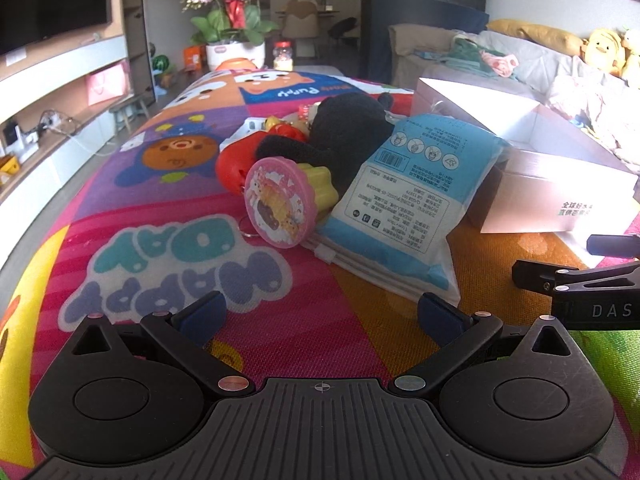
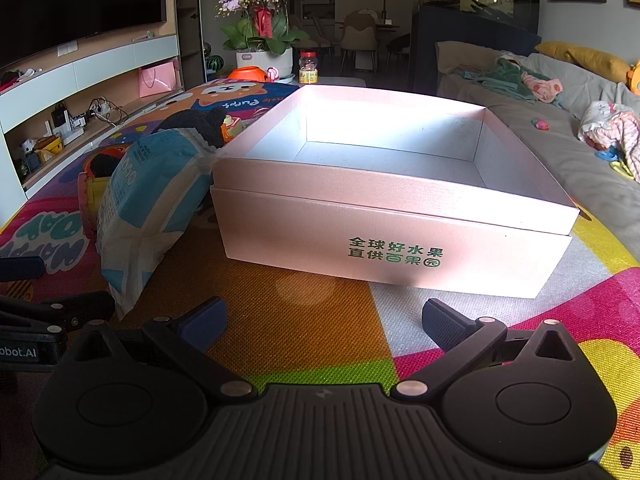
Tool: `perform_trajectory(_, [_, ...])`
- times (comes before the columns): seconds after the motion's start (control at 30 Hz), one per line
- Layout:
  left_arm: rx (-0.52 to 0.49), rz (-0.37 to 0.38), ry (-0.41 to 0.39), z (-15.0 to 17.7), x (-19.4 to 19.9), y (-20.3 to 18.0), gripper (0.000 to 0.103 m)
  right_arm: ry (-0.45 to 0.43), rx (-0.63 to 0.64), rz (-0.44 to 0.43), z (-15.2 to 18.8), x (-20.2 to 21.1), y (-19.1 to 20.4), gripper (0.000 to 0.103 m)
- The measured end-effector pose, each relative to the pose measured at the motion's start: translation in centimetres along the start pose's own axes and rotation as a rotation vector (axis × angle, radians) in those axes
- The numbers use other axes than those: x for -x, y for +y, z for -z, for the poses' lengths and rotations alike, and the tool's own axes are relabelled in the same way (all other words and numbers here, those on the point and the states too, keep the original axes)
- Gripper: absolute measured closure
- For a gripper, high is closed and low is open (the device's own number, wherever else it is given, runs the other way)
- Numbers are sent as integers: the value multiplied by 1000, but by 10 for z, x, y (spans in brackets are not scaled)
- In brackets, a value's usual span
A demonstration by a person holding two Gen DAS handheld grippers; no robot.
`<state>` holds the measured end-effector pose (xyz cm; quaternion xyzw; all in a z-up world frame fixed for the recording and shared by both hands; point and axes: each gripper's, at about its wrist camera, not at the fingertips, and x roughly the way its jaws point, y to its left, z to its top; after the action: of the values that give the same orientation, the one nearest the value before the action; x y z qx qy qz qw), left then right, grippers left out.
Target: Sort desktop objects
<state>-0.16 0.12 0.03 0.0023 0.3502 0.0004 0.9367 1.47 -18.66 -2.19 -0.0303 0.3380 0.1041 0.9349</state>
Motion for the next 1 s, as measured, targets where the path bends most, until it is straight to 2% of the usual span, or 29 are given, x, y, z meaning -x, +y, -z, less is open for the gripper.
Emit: perform_trajectory(1.0, [-7,-13,0,0,-1,-2,0,0,-1,-1,0,0,-2,0])
